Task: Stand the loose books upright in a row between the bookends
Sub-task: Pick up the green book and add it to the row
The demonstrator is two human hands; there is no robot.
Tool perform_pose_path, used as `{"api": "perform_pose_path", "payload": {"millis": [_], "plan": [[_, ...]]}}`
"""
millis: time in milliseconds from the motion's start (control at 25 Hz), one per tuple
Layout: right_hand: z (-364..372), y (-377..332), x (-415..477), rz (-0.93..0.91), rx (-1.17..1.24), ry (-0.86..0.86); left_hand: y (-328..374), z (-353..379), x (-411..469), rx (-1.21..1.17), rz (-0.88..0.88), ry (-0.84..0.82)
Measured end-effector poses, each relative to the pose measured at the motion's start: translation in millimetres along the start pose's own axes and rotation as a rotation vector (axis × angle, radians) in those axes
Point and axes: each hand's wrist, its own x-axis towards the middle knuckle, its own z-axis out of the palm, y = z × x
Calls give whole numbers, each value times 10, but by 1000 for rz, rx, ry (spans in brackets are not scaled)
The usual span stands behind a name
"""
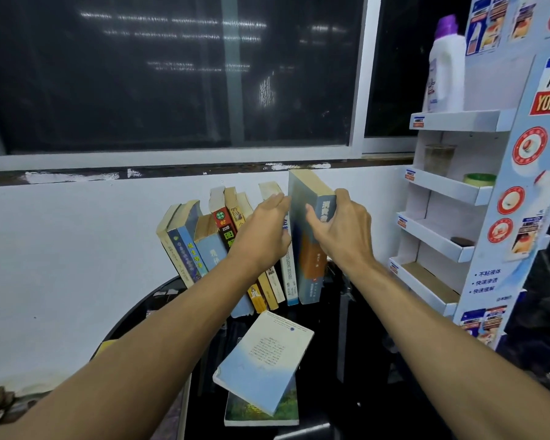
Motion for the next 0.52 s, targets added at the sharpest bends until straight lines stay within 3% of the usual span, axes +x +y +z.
{"api": "perform_pose_path", "payload": {"millis": [520], "plan": [[405,156,82,19,-7,-25,-33,9,-30,-51,24,37]]}}
